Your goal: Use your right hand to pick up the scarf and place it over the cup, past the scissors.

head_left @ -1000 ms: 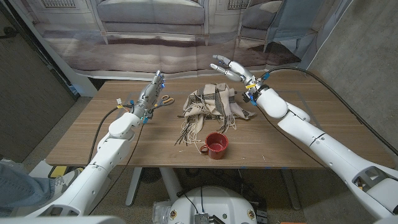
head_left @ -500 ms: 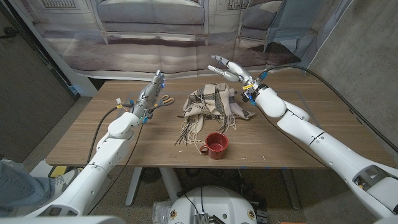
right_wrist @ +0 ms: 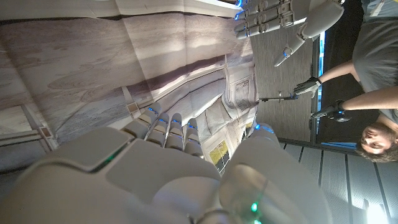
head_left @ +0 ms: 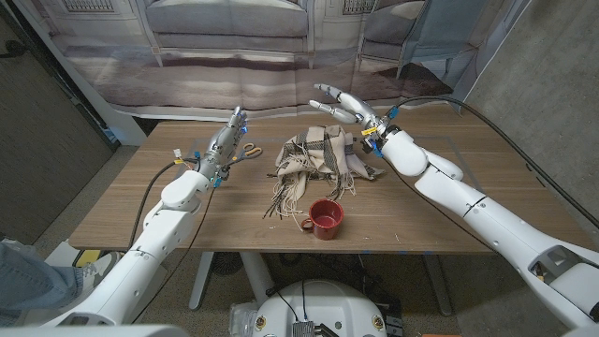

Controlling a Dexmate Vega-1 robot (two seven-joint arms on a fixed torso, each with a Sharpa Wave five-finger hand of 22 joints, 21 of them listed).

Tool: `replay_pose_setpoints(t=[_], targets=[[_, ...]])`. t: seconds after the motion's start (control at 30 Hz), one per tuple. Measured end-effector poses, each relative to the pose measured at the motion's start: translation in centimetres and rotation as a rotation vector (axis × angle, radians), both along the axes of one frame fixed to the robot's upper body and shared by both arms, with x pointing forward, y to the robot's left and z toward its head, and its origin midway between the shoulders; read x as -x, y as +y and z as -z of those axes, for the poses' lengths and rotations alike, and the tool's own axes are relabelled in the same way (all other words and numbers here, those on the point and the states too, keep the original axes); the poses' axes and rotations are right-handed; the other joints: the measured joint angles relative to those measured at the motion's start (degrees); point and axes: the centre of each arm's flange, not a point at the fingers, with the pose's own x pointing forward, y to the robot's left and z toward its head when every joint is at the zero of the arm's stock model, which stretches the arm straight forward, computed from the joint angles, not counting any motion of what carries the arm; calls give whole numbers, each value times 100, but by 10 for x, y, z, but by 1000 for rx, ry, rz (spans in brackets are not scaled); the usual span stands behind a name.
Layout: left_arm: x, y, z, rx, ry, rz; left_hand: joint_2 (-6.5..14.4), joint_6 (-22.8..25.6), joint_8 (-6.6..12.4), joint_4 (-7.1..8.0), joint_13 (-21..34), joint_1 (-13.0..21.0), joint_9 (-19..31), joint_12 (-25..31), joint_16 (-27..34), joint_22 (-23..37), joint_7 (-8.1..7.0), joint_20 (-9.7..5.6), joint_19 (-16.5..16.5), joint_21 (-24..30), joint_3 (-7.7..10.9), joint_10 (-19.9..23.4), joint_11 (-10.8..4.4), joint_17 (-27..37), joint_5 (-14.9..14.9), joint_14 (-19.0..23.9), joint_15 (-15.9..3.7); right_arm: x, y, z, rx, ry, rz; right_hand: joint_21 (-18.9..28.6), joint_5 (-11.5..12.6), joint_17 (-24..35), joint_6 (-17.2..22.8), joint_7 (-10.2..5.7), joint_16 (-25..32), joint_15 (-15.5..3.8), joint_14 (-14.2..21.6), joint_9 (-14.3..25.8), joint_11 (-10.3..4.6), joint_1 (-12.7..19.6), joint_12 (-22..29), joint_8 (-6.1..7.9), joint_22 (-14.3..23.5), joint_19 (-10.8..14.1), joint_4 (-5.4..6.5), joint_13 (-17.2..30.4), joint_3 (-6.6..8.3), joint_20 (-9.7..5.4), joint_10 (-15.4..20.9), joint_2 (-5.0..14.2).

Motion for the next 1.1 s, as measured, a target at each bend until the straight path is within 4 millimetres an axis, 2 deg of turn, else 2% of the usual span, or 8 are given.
replay_pose_setpoints(t=[0.57, 0.93, 1.1], targets=[[3, 3, 1, 6, 2, -9, 23, 0, 0, 0, 0, 22, 0, -21, 0, 0, 0, 55, 12, 0, -47, 32, 32, 0, 0, 0, 0, -3, 11, 0, 49, -8, -9, 0, 0, 0, 48, -254, 0, -23, 23, 16, -208, 22, 0, 0, 0, 22, -48, 0, 0, 21, -34, 22], [2, 3, 2, 6, 3, -8, 22, 0, 0, 0, 0, 22, 0, -19, 0, 0, 0, 64, 21, 0, -46, 31, 32, 0, 0, 0, 0, -3, 17, -1, 85, -18, -4, 0, 0, 0, 47, -255, 0, -22, 23, 16, -208, 90, 0, 0, 0, 12, -48, 0, 0, 93, -35, 15], [2, 2, 1, 1, 0, -7, 22, 0, 0, 0, 0, 22, 0, -19, 0, 0, 0, 64, 21, 0, -46, 31, 32, 0, 0, 0, 0, -2, 18, -1, 104, -23, 6, 0, 0, 0, 17, -284, 0, -15, 16, 16, -237, 88, -44, 0, 0, 12, -84, 0, 1, 93, -67, 17]])
